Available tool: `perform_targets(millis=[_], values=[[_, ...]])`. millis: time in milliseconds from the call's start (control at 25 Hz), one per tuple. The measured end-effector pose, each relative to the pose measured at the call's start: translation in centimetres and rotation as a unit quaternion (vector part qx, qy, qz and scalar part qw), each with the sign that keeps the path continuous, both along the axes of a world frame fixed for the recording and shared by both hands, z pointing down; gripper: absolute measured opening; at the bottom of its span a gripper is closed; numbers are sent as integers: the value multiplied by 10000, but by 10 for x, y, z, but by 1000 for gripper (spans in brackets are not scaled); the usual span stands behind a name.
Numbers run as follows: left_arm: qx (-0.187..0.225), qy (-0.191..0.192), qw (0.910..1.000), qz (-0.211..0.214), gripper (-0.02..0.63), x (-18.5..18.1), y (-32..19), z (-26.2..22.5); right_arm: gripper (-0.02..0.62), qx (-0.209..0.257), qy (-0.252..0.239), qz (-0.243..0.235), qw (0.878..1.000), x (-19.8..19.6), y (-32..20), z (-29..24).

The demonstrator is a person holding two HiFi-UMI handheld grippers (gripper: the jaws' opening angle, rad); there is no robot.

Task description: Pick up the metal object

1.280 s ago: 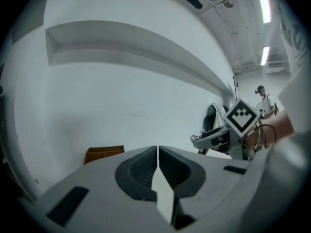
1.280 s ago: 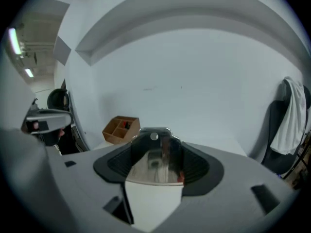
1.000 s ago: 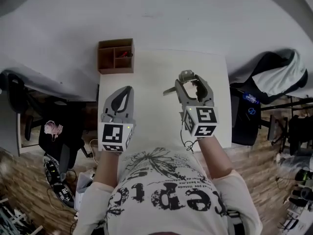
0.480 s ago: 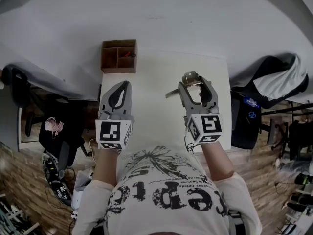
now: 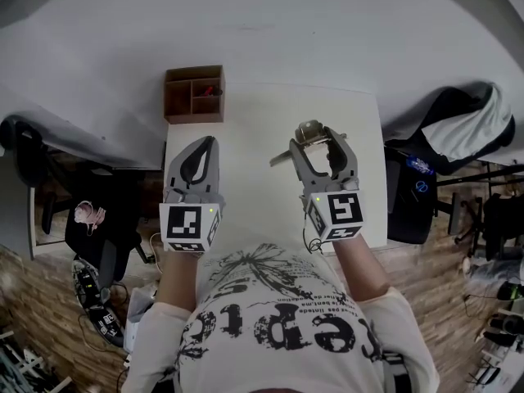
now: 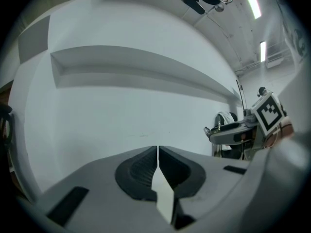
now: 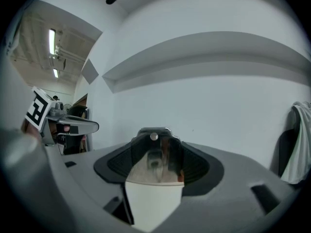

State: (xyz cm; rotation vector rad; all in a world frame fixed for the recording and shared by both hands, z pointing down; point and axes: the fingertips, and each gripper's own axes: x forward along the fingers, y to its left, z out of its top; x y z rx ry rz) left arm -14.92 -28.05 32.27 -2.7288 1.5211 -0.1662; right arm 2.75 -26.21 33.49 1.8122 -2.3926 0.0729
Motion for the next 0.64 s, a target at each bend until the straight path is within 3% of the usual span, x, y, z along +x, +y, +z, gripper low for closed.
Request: perform_targets(millis=[640], values=[[-83,-54,9996,262,12,11,0,5,281,-92,-120,32,9999,-6,-3,4]])
